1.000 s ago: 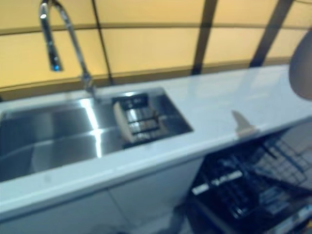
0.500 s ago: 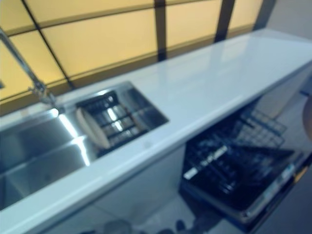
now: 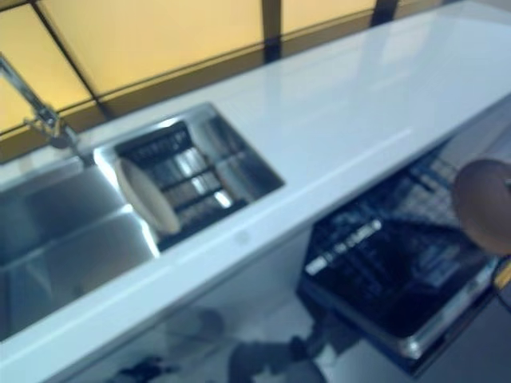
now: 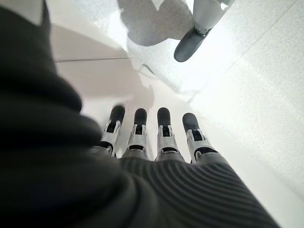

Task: Take plates into dishwasher

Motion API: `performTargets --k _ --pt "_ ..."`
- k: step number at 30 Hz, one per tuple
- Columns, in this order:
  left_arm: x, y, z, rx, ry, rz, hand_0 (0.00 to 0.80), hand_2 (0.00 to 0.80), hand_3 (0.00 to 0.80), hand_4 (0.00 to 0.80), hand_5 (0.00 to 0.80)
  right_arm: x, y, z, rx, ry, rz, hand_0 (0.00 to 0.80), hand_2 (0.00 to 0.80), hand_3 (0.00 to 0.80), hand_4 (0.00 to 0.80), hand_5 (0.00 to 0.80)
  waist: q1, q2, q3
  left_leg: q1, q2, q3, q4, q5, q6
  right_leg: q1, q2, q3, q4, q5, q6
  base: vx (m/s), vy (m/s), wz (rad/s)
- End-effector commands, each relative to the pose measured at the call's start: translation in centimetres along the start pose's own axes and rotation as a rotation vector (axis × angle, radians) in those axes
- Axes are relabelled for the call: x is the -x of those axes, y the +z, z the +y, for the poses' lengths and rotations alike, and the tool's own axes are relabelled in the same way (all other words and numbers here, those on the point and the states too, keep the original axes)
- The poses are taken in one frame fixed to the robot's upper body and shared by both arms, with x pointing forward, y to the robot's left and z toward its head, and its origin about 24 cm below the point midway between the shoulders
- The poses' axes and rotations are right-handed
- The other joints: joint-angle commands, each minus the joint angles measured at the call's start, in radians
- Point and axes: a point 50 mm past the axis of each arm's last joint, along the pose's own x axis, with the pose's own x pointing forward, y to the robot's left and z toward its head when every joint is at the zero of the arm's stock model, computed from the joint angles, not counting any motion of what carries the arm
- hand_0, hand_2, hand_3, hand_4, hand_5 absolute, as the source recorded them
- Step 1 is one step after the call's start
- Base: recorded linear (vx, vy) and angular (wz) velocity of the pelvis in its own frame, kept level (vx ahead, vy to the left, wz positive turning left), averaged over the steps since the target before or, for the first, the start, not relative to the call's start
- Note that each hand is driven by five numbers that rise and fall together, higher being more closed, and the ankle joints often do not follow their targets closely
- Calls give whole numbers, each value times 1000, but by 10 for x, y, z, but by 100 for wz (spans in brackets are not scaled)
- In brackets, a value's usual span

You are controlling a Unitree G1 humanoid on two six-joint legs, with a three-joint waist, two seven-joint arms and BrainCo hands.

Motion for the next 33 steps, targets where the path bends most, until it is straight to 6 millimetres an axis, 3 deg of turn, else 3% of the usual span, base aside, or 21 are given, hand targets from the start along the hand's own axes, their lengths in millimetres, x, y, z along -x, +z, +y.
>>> performTargets --k 1,12,20,33 --pt "1 12 24 -42 53 -24 0 0 0 0 0 -10 10 -18 15 -131 37 800 800 800 800 800 40 -63 4 58 17 -29 4 -60 6 -10 -47 -11 3 -16 85 -9 -15 3" --pt "0 17 22 -64 37 -34 0 0 0 0 0 -13 29 -8 248 -147 14 800 800 800 800 800 65 -48 9 49 16 -48 4 -55 6 -7 -53 -28 3 -19 85 0 0 0" --pt "0 24 17 -76 21 -48 0 0 0 0 0 -10 56 4 369 -123 -7 800 800 800 800 800 81 -37 13 47 16 -56 4 -52 7 -2 -58 -39 3 -21 86 9 2 6" --pt "-1 32 14 -88 11 -47 0 0 0 0 0 -10 84 21 253 -19 -37 800 800 800 800 800 102 -27 20 42 12 -69 4 -49 9 2 -67 -52 3 -23 86 1 0 0"
